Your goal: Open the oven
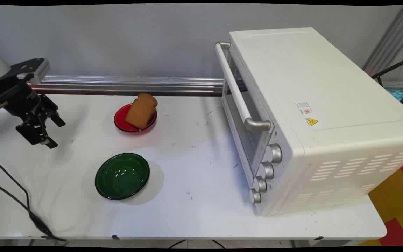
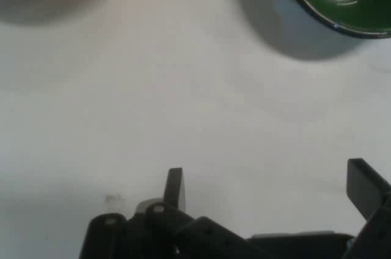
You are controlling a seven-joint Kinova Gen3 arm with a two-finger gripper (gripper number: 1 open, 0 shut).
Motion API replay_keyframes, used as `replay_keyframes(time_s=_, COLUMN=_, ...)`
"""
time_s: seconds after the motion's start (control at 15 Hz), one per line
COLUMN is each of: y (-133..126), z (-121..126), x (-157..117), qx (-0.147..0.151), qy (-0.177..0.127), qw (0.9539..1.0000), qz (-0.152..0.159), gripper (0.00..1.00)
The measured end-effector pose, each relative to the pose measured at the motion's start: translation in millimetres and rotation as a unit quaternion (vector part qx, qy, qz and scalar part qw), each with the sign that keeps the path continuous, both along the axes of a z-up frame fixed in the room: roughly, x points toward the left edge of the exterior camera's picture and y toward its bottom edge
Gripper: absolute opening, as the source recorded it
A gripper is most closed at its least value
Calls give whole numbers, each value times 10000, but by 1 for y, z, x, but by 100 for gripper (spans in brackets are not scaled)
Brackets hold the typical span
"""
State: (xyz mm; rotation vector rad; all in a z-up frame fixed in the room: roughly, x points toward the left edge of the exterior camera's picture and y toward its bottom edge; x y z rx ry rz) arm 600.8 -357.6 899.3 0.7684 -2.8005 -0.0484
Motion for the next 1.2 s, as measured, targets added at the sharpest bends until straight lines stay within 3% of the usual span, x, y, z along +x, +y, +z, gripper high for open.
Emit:
replay_keyframes(time_s=0.27, y=-3, z=8, x=-6, qx=-171, qy=119, qw=9997, qz=-100, gripper=100)
replay_keyframes(time_s=0.6, y=-18, z=16, x=-21, qx=-656, qy=241, qw=9967, qz=-410, gripper=100)
replay_keyframes(time_s=1.0, y=-45, z=11, x=-46, qx=-1194, qy=339, qw=9865, qz=-1066, gripper=100)
replay_keyframes(time_s=1.2, y=-53, z=9, x=-57, qx=-1338, qy=432, qw=9826, qz=-1216, gripper=100)
